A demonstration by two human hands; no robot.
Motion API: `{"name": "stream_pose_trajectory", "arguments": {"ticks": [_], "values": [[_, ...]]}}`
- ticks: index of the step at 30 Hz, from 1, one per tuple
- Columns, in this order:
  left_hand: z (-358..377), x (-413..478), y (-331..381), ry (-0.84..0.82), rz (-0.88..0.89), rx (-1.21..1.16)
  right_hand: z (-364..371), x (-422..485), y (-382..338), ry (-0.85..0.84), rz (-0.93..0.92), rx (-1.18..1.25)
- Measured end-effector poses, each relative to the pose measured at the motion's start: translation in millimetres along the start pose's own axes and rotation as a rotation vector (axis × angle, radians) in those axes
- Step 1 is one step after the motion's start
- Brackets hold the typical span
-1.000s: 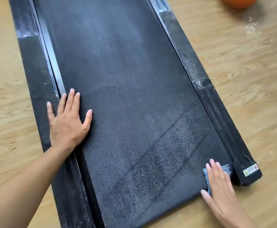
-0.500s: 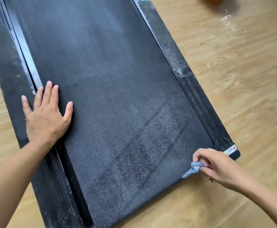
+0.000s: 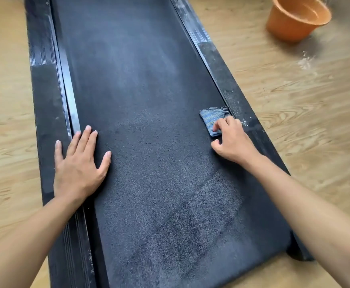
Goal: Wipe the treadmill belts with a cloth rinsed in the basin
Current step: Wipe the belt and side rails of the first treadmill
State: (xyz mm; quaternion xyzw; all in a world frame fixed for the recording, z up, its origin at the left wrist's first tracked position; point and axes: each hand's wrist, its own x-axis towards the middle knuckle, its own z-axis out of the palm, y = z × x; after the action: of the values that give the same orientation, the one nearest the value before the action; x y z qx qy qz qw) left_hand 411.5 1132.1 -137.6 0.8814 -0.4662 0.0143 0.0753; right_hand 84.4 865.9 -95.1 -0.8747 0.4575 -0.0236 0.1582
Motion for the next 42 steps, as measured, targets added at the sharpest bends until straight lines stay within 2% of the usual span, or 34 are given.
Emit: {"name": "stream_pose_trajectory", "arguments": {"ticks": [3, 7, 10, 12, 15, 17, 23, 27, 34, 37, 42], "values": [[1.4, 1.0, 0.2, 0.013, -0.004, 0.001, 5.7, -4.1, 5.5, 0.065, -0.016, -0.055], [-0.7, 1.0, -0.7, 0.044, -0.014, -0.093, 6.7, 17.6, 2.9, 0.287, -0.011, -0.023], [-6.7, -6.0, -3.5, 0.120, -0.208, -0.216, 21.3, 38.4, 1.6, 0.165, -0.133, -0.023], [-7.5, -16.6, -12.7, 0.086, -0.283, -0.172, 29.4, 47.4, 5.8, 0.072, -0.130, -0.089], [-2.1, -29.6, -27.1, 0.023, -0.174, -0.056, 40.2, 46.2, 12.1, 0.054, -0.058, -0.146], [0.1, -31.1, -30.9, 0.029, -0.178, -0.038, 41.3, 46.0, 9.7, 0.056, -0.015, -0.140], [-1.6, -31.3, -29.4, 0.054, -0.178, -0.080, 27.9, 48.3, 16.1, 0.126, -0.045, -0.104], [0.5, -31.8, -30.0, 0.059, -0.174, -0.072, 38.1, 55.8, 6.9, 0.075, -0.064, -0.112], [0.3, -30.7, -28.1, 0.043, -0.172, -0.105, 52.4, 63.5, -47.0, 0.072, 0.173, -0.151], [-1.7, -30.8, -29.5, 0.089, -0.189, -0.239, 66.6, 62.4, -108.0, 0.029, 0.057, -0.162], [-8.1, -31.9, -28.4, 0.234, -0.248, -0.484, 107.9, 39.4, -241.7, -0.057, -0.357, -0.158]]}}
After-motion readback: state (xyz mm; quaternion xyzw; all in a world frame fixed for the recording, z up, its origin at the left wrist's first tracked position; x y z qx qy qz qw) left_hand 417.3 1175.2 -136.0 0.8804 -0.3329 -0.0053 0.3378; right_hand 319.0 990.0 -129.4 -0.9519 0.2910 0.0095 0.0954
